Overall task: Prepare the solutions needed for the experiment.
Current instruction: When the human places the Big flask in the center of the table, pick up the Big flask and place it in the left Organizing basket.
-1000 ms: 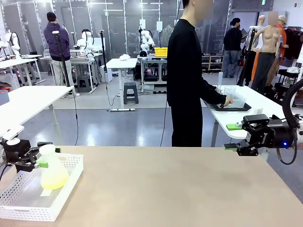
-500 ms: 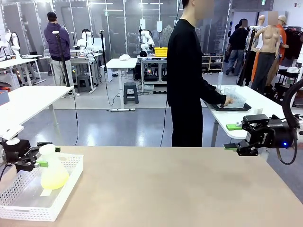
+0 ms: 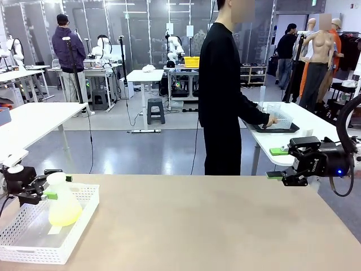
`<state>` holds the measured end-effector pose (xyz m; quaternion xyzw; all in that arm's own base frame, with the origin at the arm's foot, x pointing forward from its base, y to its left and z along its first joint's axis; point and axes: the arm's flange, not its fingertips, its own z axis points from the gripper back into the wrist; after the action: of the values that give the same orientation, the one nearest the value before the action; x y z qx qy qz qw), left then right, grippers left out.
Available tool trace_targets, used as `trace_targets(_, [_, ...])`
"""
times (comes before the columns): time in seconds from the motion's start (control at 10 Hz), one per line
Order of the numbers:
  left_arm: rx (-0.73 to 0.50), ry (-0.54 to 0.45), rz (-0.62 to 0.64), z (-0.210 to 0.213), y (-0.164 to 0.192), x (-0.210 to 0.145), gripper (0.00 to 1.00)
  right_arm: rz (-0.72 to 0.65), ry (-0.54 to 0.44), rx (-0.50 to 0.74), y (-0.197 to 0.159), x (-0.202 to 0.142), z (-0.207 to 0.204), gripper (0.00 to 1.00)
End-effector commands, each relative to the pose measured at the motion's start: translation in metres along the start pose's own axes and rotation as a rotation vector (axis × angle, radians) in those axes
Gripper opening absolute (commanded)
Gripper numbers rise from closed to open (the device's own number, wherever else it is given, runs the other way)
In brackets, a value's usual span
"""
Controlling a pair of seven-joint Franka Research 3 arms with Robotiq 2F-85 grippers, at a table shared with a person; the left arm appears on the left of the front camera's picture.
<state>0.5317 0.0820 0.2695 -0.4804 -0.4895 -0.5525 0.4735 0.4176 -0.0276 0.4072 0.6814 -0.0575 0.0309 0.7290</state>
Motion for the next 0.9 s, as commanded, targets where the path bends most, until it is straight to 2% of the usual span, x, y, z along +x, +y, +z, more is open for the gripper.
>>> trace_targets(0.0, [-0.033,0.023,-0.013,0.014,0.003,0.012,1.0,0.004,0.001,0.004,0.001,0.001,0.0,0.8])
trace_targets(0.1, [-0.017,0.029,-0.017,0.038,0.0,0.023,1.0,0.004,0.001,0.004,0.001,0.001,0.0,0.8])
trace_targets(0.3, [-0.001,0.025,0.056,0.079,-0.012,0.031,1.0,0.004,0.001,0.004,0.001,0.001,0.0,0.8])
trace_targets(0.4, [-0.049,0.016,0.126,0.086,-0.018,0.036,1.0,0.004,0.001,0.004,0.001,0.001,0.0,0.8])
trace_targets(0.5, [-0.076,-0.106,0.239,0.089,-0.027,0.05,1.0,0.004,0.001,0.004,0.001,0.001,0.0,0.8])
trace_targets(0.6, [-0.077,-0.092,0.448,0.086,-0.042,0.069,1.0,0.004,0.001,0.004,0.001,0.001,0.0,0.8])
trace_targets(0.8, [-0.216,-0.298,0.729,0.085,-0.063,0.101,1.0,0.004,0.001,0.004,0.001,0.001,0.0,0.8])
